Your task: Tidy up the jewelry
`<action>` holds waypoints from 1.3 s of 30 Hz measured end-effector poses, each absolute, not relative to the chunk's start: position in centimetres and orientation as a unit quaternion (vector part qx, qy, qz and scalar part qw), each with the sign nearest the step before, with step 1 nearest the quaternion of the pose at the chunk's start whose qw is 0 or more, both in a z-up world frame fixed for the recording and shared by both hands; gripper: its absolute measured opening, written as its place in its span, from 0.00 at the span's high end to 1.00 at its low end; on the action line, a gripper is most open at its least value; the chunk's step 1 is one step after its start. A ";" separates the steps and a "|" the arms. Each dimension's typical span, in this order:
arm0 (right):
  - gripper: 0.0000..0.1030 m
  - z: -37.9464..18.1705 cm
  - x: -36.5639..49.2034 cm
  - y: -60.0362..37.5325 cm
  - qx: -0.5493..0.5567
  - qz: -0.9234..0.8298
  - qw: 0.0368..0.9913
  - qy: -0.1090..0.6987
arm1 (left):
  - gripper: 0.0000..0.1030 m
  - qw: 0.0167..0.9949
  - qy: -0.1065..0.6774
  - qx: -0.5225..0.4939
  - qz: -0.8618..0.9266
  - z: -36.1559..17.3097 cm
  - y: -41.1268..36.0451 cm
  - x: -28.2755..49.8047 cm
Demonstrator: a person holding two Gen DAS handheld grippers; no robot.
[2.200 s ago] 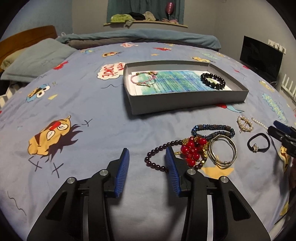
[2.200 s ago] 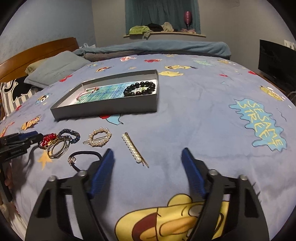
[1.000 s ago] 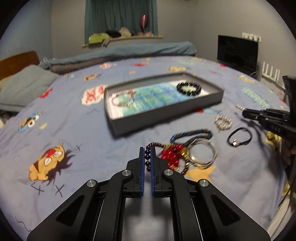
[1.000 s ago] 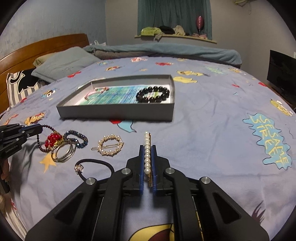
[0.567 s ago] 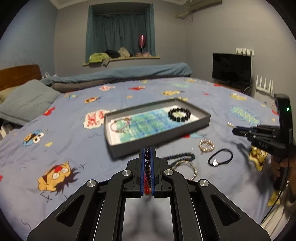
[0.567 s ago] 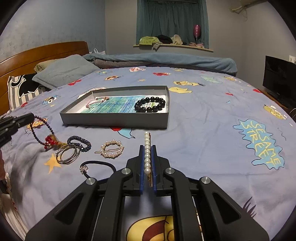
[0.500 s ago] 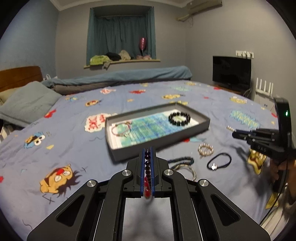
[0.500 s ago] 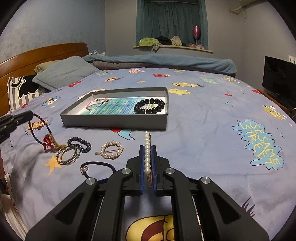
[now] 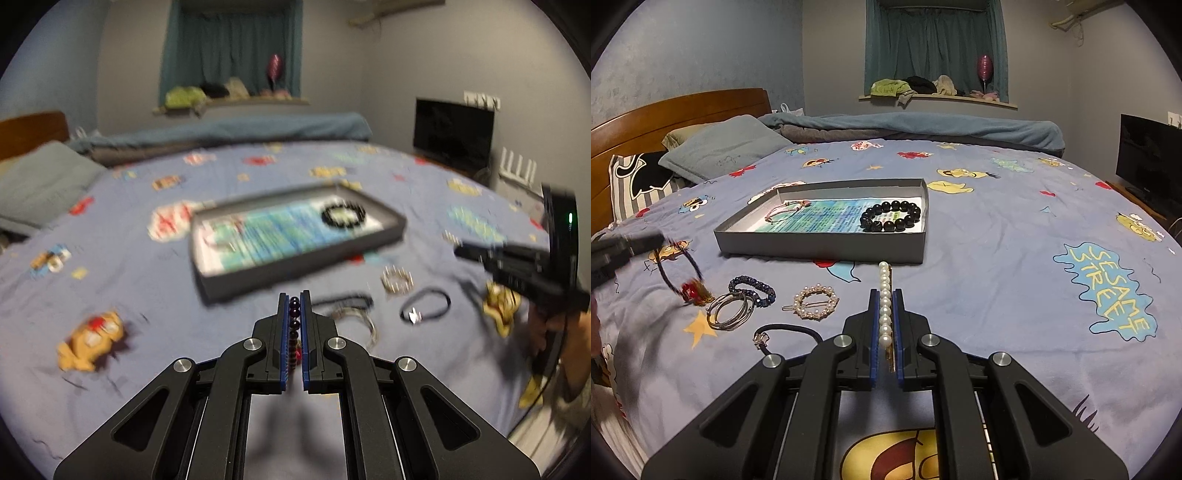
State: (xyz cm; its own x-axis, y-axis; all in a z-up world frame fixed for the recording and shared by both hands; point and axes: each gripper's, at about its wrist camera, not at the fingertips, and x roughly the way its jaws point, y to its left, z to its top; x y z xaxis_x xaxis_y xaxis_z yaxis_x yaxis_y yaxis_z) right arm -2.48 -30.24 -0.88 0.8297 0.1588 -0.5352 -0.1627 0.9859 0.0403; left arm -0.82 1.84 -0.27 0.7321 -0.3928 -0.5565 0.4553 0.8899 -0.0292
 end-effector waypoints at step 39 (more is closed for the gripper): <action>0.94 -1.1 -2.4 -30.0 -0.004 0.088 0.954 0.286 | 0.91 0.918 0.333 0.051 -0.209 -2.1 2.3 0.3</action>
